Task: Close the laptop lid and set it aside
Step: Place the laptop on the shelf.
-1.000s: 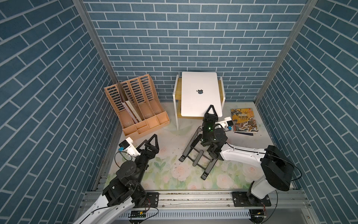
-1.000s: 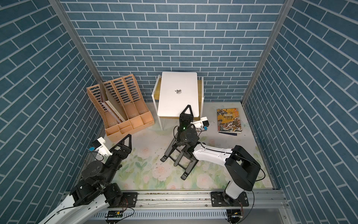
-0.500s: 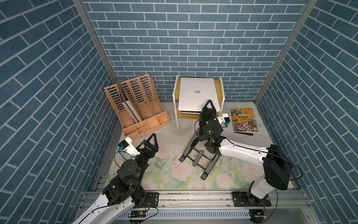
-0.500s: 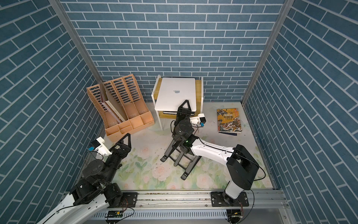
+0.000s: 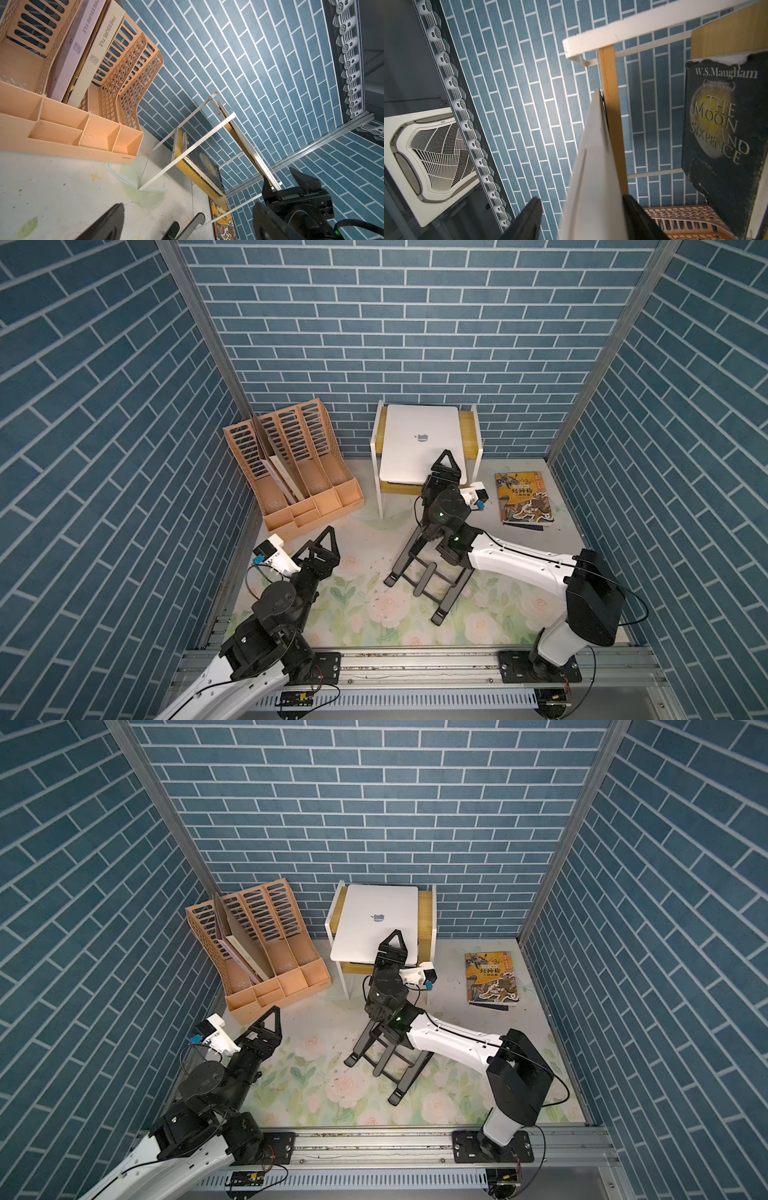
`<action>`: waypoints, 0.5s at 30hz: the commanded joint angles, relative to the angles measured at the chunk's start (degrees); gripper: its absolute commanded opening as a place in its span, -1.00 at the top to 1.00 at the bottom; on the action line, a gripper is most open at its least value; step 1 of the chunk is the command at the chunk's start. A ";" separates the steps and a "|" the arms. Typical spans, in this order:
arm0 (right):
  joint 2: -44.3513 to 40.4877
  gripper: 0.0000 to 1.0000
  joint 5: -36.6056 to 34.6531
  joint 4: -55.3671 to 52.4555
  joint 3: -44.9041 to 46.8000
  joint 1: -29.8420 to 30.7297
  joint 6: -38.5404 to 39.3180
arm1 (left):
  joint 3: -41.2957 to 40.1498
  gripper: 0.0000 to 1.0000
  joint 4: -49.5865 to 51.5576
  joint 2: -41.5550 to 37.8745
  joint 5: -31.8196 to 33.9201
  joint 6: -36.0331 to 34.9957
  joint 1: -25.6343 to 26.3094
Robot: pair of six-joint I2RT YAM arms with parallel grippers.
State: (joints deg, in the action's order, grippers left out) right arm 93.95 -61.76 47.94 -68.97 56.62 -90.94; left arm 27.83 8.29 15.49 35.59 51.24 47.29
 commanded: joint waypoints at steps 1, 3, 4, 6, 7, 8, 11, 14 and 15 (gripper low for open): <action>1.95 -0.41 0.56 -1.45 -3.46 -0.11 -1.57 | 1.19 -0.98 0.50 0.24 0.32 -0.27 0.28; 3.02 -0.46 1.32 -3.00 -4.88 -0.66 -1.72 | 1.21 -0.98 1.01 0.36 0.35 -0.34 0.28; 3.22 -0.47 1.63 -3.46 -5.24 -0.77 -2.06 | 1.23 -0.98 1.24 0.40 0.40 -0.40 0.29; 3.98 -0.49 2.34 -4.57 -6.04 -1.24 -2.31 | 2.53 -0.98 1.31 0.42 0.43 -0.38 0.27; 4.31 -0.51 2.61 -4.67 -6.42 -1.42 -2.32 | 2.49 -0.98 1.32 0.41 0.40 -0.36 0.26; 4.49 -0.51 2.87 -4.83 -6.68 -1.53 -2.36 | 2.49 -0.98 1.34 0.40 0.36 -0.40 0.26; 5.44 -0.53 3.74 -6.30 -7.99 -2.04 -2.93 | 2.49 -0.98 1.35 0.50 0.48 -0.36 0.32; 5.99 -0.54 3.94 -7.53 -8.94 -2.50 -3.02 | 2.49 -0.98 1.31 0.44 0.73 -0.50 0.26; 6.17 -0.54 4.04 -7.85 -9.11 -2.75 -3.39 | 2.44 -0.98 1.35 0.50 0.85 -0.47 0.26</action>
State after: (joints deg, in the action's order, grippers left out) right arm 98.94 -58.81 42.44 -75.99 55.07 -93.03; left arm 29.04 9.23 15.77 35.64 51.20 47.29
